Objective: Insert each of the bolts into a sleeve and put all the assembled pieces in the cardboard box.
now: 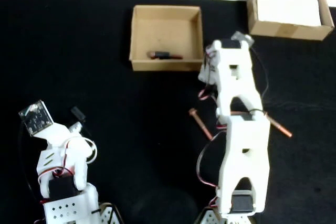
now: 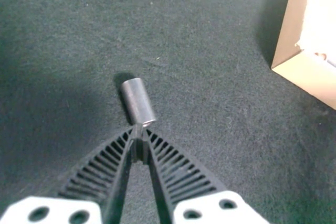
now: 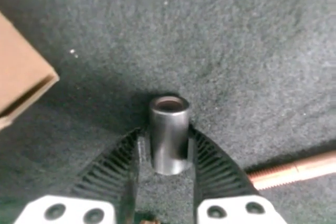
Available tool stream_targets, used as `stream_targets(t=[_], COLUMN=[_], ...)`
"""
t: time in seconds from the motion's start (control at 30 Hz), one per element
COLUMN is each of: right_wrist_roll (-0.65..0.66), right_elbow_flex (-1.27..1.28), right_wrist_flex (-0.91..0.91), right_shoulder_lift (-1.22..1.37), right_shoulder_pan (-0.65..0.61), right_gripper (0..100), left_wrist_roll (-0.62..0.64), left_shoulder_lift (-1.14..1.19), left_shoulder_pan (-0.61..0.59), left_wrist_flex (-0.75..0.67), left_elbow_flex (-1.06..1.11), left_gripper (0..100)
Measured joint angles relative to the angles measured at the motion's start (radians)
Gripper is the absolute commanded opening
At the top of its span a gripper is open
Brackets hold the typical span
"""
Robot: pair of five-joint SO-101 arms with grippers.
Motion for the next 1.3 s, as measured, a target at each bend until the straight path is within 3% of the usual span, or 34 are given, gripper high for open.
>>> stream_targets(t=[0.37,0.67,0.97,1.3], right_wrist_roll=[0.0,0.0,0.183,0.463], right_elbow_flex=[0.015,0.015,0.077,0.526], right_wrist_flex=[-0.009,0.098,0.301,0.305], right_shoulder_lift=[-0.144,-0.615,-1.102,-1.784], right_shoulder_pan=[0.014,-0.003,-0.044,-0.091], right_gripper=[0.6,0.6,0.6,0.6], left_wrist_roll=[0.0,0.0,0.0,-0.009], left_shoulder_lift=[0.0,0.0,0.0,0.0], left_shoulder_pan=[0.0,0.0,0.0,0.064], left_wrist_flex=[0.0,0.0,0.0,0.117], left_elbow_flex=[0.0,0.0,0.0,-0.038], left_gripper=[1,1,1,1])
